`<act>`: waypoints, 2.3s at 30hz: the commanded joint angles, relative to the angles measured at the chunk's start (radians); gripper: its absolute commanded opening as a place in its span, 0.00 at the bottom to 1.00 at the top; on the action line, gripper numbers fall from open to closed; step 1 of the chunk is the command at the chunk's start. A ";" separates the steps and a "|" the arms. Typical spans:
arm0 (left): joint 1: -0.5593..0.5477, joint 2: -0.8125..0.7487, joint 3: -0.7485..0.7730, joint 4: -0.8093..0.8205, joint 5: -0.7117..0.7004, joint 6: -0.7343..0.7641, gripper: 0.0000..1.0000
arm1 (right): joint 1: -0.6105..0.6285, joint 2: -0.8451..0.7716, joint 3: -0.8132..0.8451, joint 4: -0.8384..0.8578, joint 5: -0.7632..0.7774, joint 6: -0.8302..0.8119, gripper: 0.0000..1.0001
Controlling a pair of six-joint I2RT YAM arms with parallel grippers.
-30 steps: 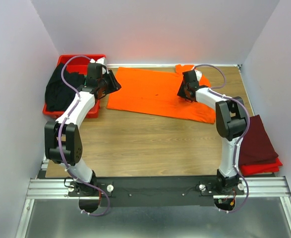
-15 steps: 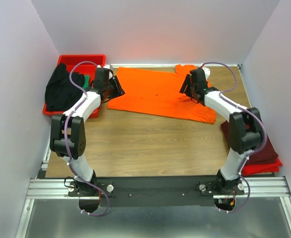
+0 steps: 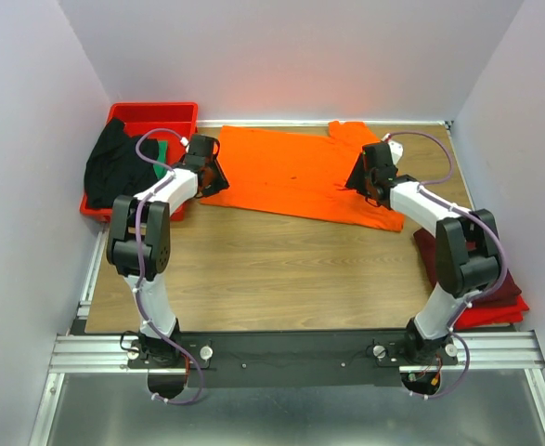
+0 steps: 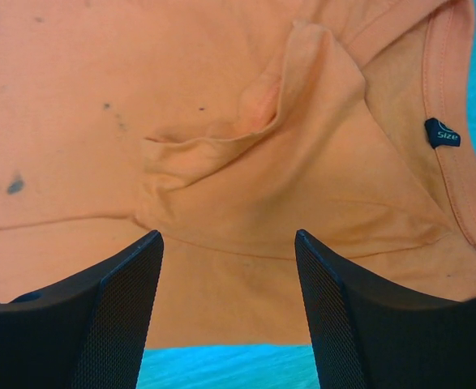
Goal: Fold and stack the t-shirts
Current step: Fold the tshirt
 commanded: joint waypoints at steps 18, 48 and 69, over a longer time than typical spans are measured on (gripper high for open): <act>0.001 0.079 0.079 -0.049 -0.088 -0.004 0.40 | -0.054 0.334 0.294 -0.040 -0.056 0.016 0.69; 0.002 0.088 0.061 -0.033 -0.095 -0.004 0.40 | -0.079 0.368 0.391 -0.028 -0.090 0.088 0.72; -0.039 0.127 0.015 -0.083 -0.273 -0.119 0.40 | -0.079 -0.052 -0.112 -0.031 -0.041 0.151 0.75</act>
